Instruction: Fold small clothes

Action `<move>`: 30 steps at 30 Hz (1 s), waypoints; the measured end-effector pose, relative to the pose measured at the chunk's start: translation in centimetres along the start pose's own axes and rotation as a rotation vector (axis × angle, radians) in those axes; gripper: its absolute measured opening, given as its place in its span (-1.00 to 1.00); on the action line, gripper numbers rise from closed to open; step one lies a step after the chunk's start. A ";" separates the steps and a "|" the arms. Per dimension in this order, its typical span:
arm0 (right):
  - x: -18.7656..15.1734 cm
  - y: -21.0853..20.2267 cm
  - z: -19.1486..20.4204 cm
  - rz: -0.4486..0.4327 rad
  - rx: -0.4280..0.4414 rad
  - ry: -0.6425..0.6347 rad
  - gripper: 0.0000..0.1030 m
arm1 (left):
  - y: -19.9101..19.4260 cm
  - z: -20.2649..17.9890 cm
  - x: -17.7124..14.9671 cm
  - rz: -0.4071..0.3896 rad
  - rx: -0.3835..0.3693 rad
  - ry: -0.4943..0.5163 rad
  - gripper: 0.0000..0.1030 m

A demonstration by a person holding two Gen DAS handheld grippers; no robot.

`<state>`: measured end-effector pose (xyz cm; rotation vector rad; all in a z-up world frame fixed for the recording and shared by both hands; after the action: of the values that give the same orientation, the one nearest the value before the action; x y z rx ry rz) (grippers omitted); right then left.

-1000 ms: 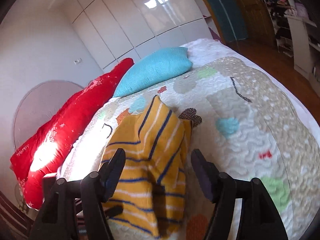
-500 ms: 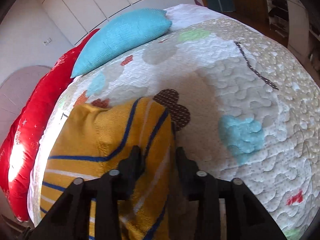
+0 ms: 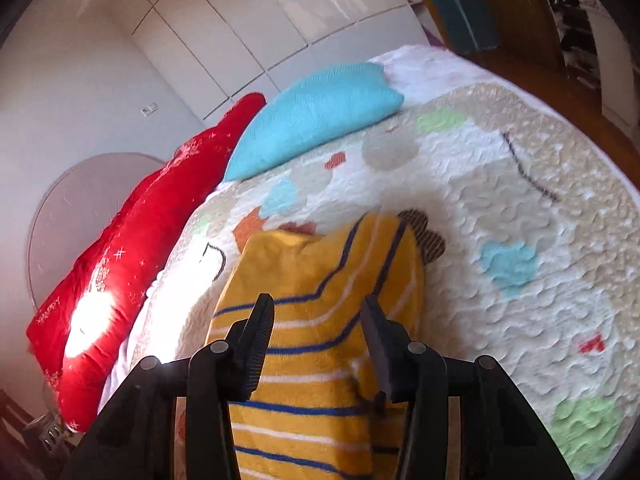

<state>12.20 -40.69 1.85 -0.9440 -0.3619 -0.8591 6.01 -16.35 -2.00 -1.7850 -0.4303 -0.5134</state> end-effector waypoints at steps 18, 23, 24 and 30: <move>-13.7 -10.6 -1.3 -0.105 -0.260 -0.057 0.34 | -3.3 0.1 -2.5 -0.065 0.149 0.077 0.59; -16.4 -10.8 -0.8 -0.080 -0.284 -0.056 0.36 | -4.1 -0.8 -3.4 -0.073 0.159 0.114 0.59; -16.7 -10.8 -0.7 -0.076 -0.290 -0.056 0.36 | -4.2 -0.9 -3.6 -0.076 0.165 0.121 0.59; -17.9 -11.3 0.7 -0.077 -0.295 -0.091 0.38 | -5.1 -1.3 -4.7 -0.083 0.171 0.135 0.59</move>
<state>-7.72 -34.82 -2.46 -1.2520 -0.3570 -0.9581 -0.81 -16.36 -0.13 -1.5631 -0.4423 -0.6324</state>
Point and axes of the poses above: each gripper's, at about its wrist camera, not at the fingertips, and y roughly the way its jaws point, z to its left, x to its top, the point moved 9 cm from there along y, roughly the way its jaws point, and after that the axes turned 2 degrees about z, right-handed, at the moved point
